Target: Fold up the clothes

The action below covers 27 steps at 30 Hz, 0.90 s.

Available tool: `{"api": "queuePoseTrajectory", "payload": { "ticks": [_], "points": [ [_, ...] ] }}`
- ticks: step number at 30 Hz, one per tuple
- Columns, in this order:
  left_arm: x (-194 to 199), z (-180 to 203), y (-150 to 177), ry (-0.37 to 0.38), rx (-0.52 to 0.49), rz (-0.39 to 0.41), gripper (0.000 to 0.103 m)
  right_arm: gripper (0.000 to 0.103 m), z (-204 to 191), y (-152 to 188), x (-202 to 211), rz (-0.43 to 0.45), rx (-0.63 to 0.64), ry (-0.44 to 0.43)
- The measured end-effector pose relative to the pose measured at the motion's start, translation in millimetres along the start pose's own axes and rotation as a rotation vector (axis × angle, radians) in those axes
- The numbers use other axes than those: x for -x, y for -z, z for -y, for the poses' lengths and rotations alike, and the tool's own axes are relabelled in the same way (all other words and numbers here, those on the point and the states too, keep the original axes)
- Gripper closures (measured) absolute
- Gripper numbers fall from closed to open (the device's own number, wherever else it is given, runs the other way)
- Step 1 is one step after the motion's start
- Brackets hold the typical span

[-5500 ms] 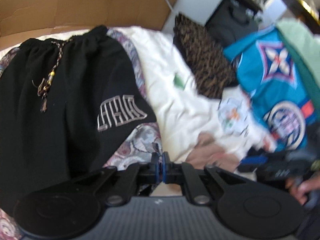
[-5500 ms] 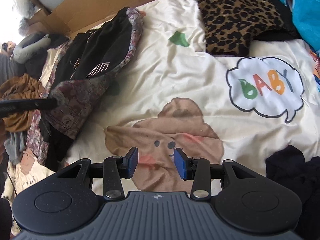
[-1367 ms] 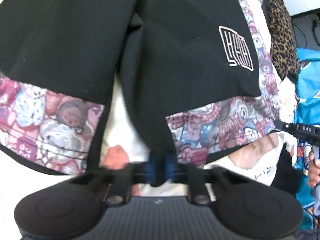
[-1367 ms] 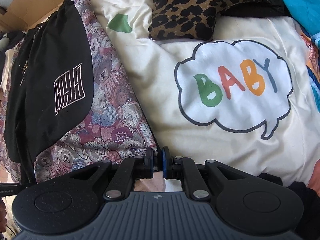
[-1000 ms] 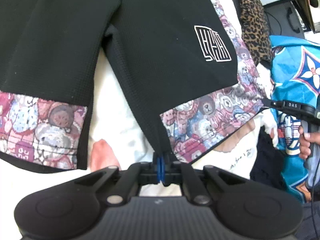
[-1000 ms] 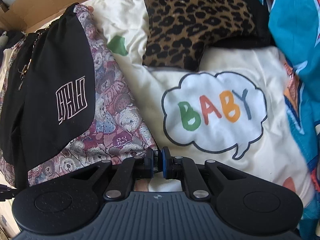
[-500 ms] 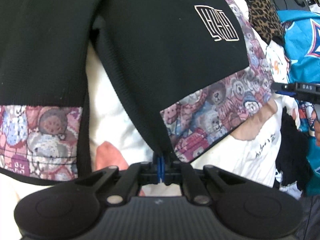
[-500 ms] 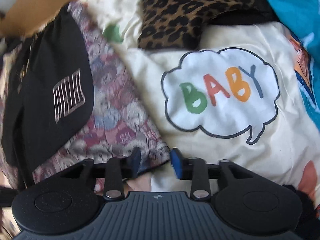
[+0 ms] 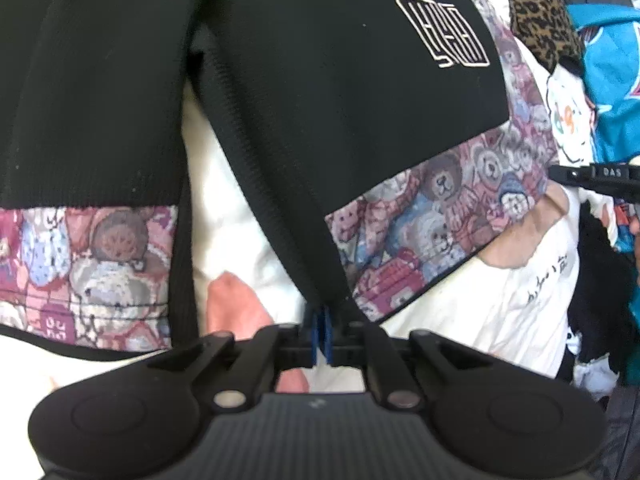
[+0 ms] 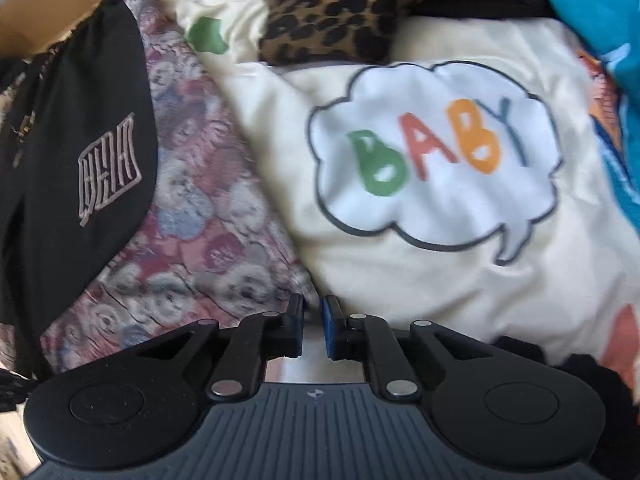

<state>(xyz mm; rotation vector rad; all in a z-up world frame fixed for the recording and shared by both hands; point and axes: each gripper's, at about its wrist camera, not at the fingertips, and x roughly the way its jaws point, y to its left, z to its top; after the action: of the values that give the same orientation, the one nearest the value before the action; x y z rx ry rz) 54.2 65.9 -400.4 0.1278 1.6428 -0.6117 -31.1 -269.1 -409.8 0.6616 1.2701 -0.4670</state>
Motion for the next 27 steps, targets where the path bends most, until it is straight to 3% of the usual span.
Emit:
{"api": "queuePoseTrajectory", "payload": {
  "ticks": [5, 7, 8, 17, 27],
  "points": [
    [16, -4, 6, 0.001, 0.008, 0.014, 0.086, 0.085, 3, 10, 21, 0.049, -0.050, -0.051],
    [23, -7, 9, -0.005, 0.001, 0.022, 0.083, 0.068, 1, 12, 32, 0.086, -0.052, -0.064],
    [28, -9, 11, -0.010, 0.000, 0.030, 0.082, 0.066, 1, 13, 38, 0.104, -0.053, -0.072],
    [61, -37, 15, -0.014, 0.062, 0.099, 0.078, 0.065, -38, -21, 88, 0.158, 0.049, -0.140],
    [118, -69, 19, 0.029, 0.067, 0.199, 0.078, 0.061, -85, -47, 176, 0.220, 0.168, -0.179]
  ]
}}
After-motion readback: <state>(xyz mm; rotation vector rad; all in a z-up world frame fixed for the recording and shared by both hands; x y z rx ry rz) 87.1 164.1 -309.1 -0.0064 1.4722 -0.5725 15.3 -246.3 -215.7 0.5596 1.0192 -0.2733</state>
